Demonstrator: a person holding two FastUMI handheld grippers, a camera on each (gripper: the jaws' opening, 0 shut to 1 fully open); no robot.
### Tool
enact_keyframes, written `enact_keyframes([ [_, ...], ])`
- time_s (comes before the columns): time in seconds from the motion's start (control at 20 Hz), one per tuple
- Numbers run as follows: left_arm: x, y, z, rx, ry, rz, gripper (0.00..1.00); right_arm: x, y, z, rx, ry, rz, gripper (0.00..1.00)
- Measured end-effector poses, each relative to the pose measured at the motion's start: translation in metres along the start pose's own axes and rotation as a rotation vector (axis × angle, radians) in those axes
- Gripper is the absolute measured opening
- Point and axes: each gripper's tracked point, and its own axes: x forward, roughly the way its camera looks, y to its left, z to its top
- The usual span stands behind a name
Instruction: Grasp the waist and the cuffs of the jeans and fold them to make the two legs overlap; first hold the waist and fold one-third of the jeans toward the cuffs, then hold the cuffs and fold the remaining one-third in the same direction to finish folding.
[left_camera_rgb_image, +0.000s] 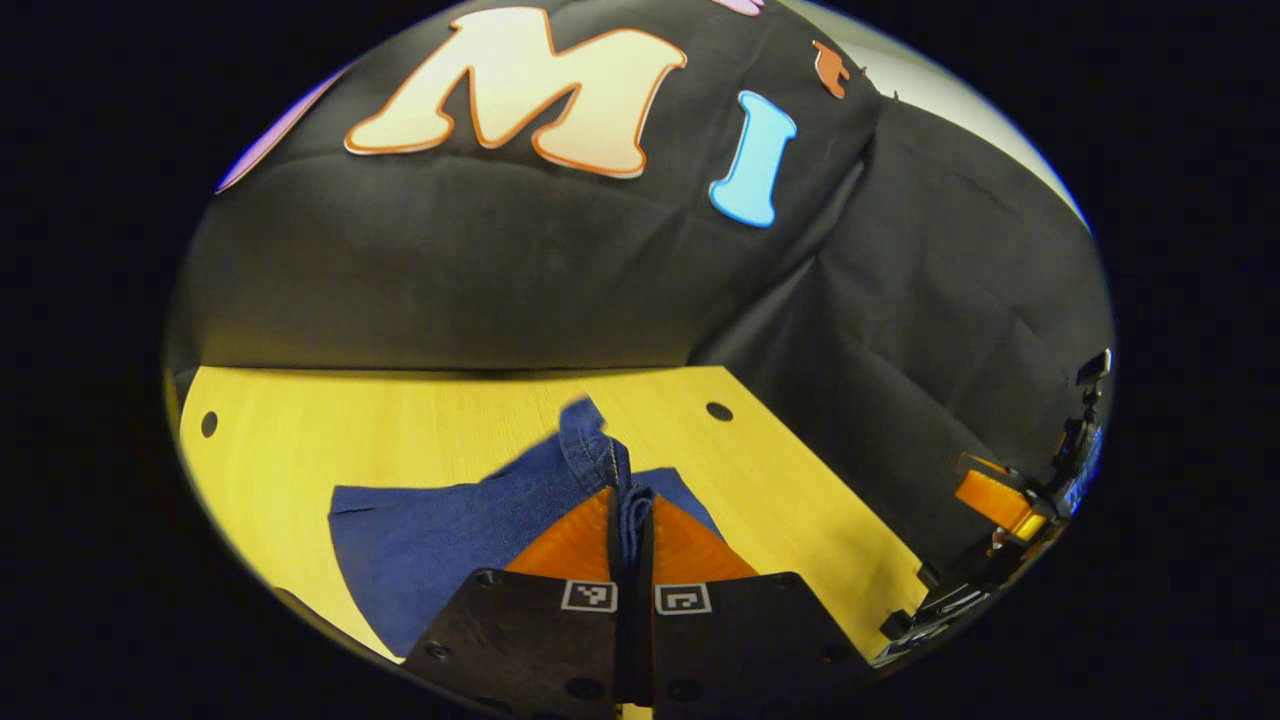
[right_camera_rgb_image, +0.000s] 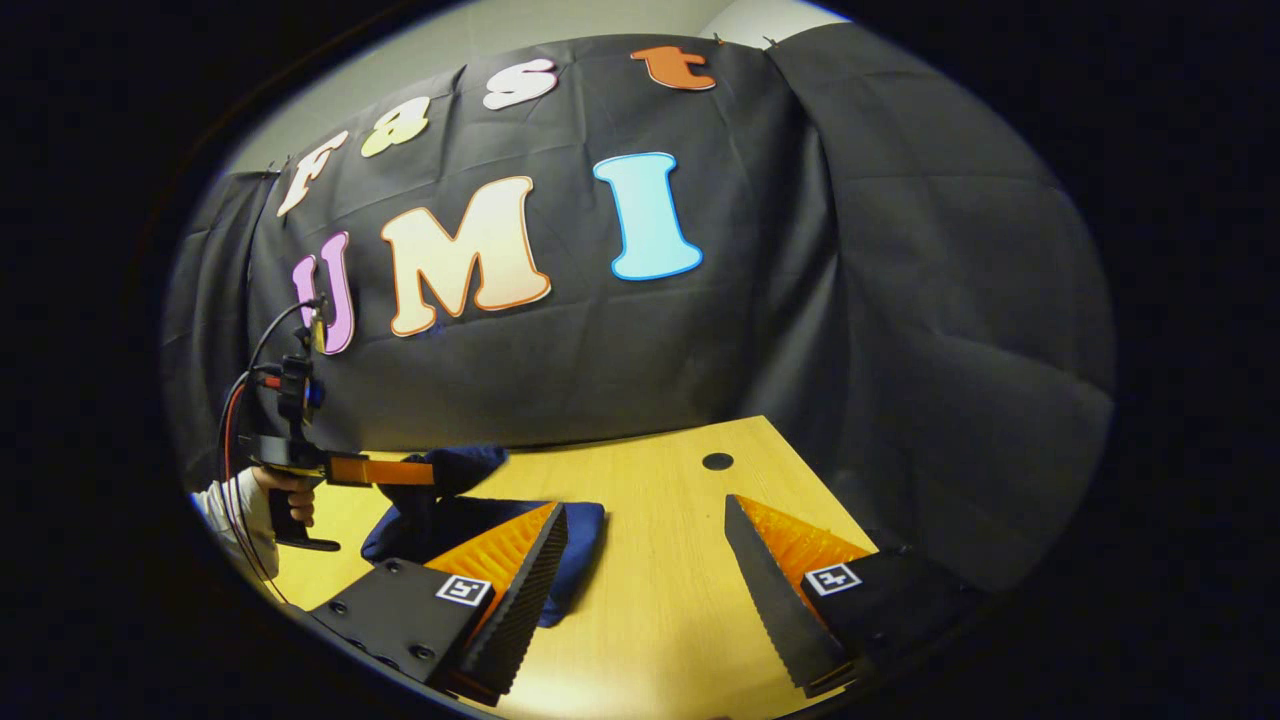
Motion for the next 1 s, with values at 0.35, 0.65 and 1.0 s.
enact_keyframes([
  [0.35, 0.032, -0.009, -0.051, 0.087, 0.054, 0.094, 0.01, -0.012, 0.000, -0.020, -0.053, 0.030, 0.033, 0.98],
  [0.65, -0.034, -0.017, -0.005, 0.127, -0.188, 0.240, 0.98, -0.012, 0.047, -0.006, -0.065, -0.030, 0.126, 0.98],
  [1.0, -0.203, 0.001, 0.031, 0.143, -0.441, 0.446, 0.96, -0.060, 0.140, 0.054, -0.088, -0.276, 0.187, 0.97],
])
